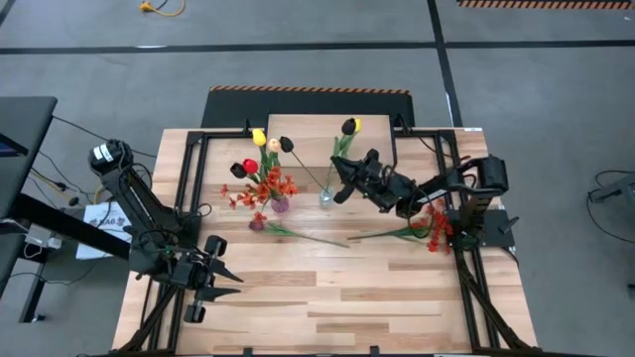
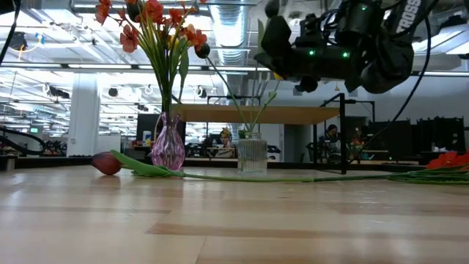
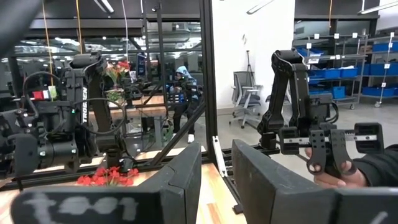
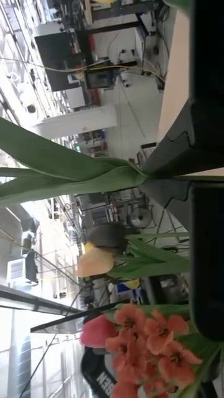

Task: Pick and place flowers into a vace then onto a shelf
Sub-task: Put the black tulip into the transparent vase

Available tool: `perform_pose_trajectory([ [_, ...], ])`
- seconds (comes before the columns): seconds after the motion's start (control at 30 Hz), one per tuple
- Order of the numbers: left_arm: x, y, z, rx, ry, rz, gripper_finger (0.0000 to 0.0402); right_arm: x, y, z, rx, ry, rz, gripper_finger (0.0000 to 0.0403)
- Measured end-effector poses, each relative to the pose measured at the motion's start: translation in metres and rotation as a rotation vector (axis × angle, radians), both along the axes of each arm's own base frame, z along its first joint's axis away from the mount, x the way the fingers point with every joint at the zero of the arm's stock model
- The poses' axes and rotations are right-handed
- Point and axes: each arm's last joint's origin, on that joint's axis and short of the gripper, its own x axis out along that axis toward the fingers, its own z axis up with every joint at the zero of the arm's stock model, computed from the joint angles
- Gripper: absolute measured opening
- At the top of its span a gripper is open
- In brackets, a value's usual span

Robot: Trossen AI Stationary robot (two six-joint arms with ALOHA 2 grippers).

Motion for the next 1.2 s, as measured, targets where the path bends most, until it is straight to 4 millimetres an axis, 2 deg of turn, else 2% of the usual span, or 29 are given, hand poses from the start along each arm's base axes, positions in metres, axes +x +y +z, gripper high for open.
perform_pose_trajectory([
  [0.37, 0.0, 0.0, 0.0, 0.003, 0.003, 0.0, 0.0079, 0.004, -0.001, -0.002, -0.007, 0.019, 0.0, 0.0006],
  [0.63, 0.0, 0.0, 0.0, -0.002, 0.004, -0.001, 0.0079, 0.006, 0.003, -0.008, 0.0, 0.088, 0.01, 0.008],
  [0.9, 0.0, 0.0, -0.001, -0.002, 0.004, -0.001, 0.0079, 0.007, 0.019, -0.012, 0.011, 0.3, 0.06, 0.0159],
  [1.03, 0.0, 0.0, -0.001, -0.003, 0.005, -0.001, 0.0079, 0.003, 0.027, -0.006, 0.01, 0.35, 0.085, 0.0184],
  [1.2, 0.0, 0.0, -0.001, -0.01, 0.006, -0.003, 0.0079, -0.004, 0.042, 0.002, 0.006, 0.446, 0.123, 0.0195],
])
